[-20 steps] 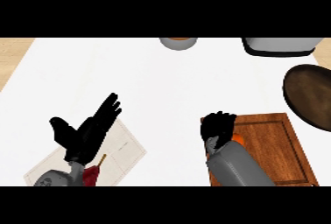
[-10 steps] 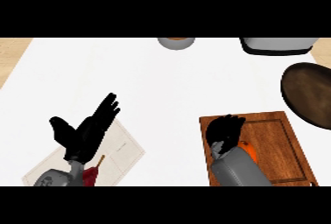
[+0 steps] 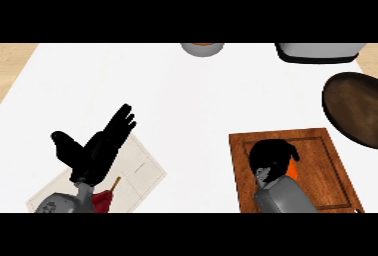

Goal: Pick the squash from the cutting board and place it in the pan

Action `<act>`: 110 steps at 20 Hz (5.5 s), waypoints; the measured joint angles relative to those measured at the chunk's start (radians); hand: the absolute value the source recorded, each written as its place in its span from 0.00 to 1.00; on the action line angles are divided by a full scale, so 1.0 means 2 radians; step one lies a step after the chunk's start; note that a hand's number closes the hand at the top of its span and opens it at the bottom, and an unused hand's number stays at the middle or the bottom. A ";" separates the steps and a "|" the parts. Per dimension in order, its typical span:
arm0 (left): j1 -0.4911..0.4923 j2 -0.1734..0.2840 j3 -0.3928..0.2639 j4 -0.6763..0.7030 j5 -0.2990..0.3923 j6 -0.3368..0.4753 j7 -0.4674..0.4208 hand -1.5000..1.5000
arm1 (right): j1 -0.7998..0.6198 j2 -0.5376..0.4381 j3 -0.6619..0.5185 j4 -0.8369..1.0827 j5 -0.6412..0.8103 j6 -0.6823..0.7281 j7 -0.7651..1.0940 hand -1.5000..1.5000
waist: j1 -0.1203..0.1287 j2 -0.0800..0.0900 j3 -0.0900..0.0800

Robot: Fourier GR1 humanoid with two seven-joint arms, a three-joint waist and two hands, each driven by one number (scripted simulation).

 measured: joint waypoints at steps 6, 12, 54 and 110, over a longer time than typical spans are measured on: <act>0.006 -0.011 0.010 0.001 -0.016 -0.009 0.003 0.50 | 0.003 -0.037 0.033 -0.002 0.032 0.009 -0.038 1.00 | 0.001 0.001 0.000; 0.008 -0.022 0.014 0.001 -0.027 -0.010 0.005 0.50 | 0.013 -0.053 0.036 -0.012 0.036 -0.048 -0.065 1.00 | -0.001 0.000 0.000; 0.008 -0.041 0.034 0.001 -0.048 -0.037 0.015 0.50 | -0.030 -0.129 -0.391 0.131 -0.237 -0.711 -0.491 1.00 | 0.010 0.004 0.001; 0.006 -0.056 0.046 0.001 -0.060 -0.053 0.019 0.50 | -0.055 -0.380 -0.651 0.642 -0.485 -0.305 -0.889 0.00 | 0.013 0.009 0.005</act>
